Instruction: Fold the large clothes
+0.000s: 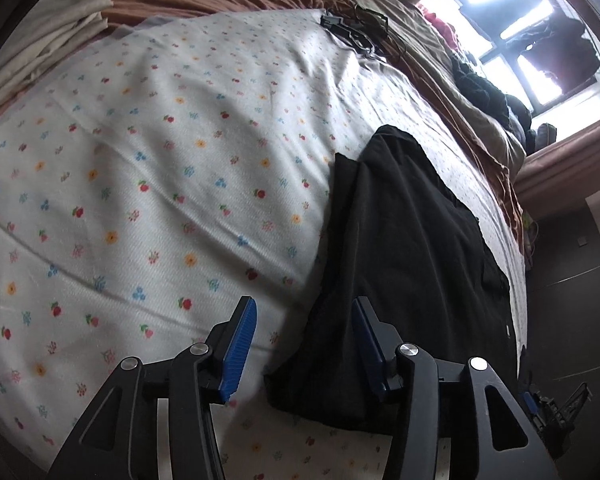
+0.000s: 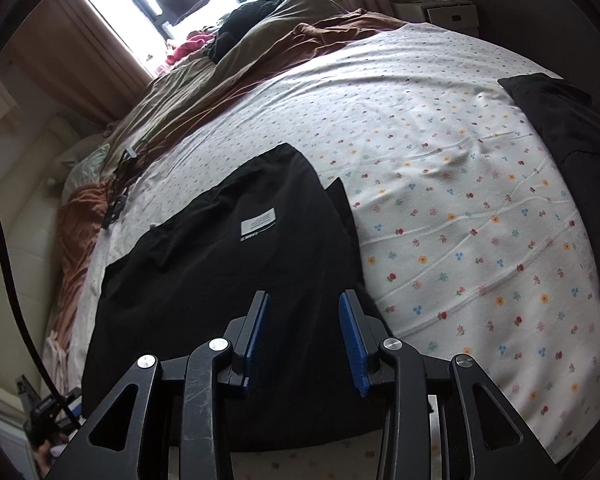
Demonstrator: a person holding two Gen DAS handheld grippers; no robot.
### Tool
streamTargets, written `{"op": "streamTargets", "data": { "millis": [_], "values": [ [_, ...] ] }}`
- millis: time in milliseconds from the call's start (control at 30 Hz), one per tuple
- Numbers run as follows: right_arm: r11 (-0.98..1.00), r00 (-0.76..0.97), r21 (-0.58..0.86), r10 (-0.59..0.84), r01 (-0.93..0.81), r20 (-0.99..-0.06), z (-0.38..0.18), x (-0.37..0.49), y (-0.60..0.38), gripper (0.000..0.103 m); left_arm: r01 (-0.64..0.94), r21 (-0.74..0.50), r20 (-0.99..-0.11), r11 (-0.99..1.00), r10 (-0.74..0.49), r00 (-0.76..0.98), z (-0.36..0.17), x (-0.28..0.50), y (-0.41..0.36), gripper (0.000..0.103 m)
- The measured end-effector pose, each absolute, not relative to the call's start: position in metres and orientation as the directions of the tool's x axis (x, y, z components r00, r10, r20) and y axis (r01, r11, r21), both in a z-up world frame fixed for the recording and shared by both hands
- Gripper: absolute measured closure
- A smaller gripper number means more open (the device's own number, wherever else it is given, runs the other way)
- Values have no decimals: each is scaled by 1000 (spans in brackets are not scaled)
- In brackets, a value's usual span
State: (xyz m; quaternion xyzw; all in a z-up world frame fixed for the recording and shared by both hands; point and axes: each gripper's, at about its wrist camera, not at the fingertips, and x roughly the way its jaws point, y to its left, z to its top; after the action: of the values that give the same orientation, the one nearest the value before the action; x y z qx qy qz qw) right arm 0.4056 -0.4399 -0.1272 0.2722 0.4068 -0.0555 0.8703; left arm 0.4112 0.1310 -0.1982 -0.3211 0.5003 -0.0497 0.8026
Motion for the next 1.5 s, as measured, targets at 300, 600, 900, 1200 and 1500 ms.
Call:
{"op": "streamTargets", "data": {
  "millis": [300,600,900,1200,1500],
  "values": [
    [865,630,429,185,259,-754,-129,401,-395,66,-230,-665,-721,710,-531,445,-219,391,130,46],
    [888,565,439,293,140,-772,-135,404,-331,66,-169,-698,-685,695,-581,439,-228,408,112,46],
    [906,471,422,362,23,-804,-145,411,-277,67,-172,-712,-671,680,-589,449,-230,406,110,83],
    [925,386,380,351,-1,-853,-167,418,-263,67,-166,-718,-661,676,-588,466,-215,379,111,85],
    [947,377,319,290,18,-880,-182,464,-266,76,-234,-738,-659,633,-602,452,-233,381,114,79]
  ]
}}
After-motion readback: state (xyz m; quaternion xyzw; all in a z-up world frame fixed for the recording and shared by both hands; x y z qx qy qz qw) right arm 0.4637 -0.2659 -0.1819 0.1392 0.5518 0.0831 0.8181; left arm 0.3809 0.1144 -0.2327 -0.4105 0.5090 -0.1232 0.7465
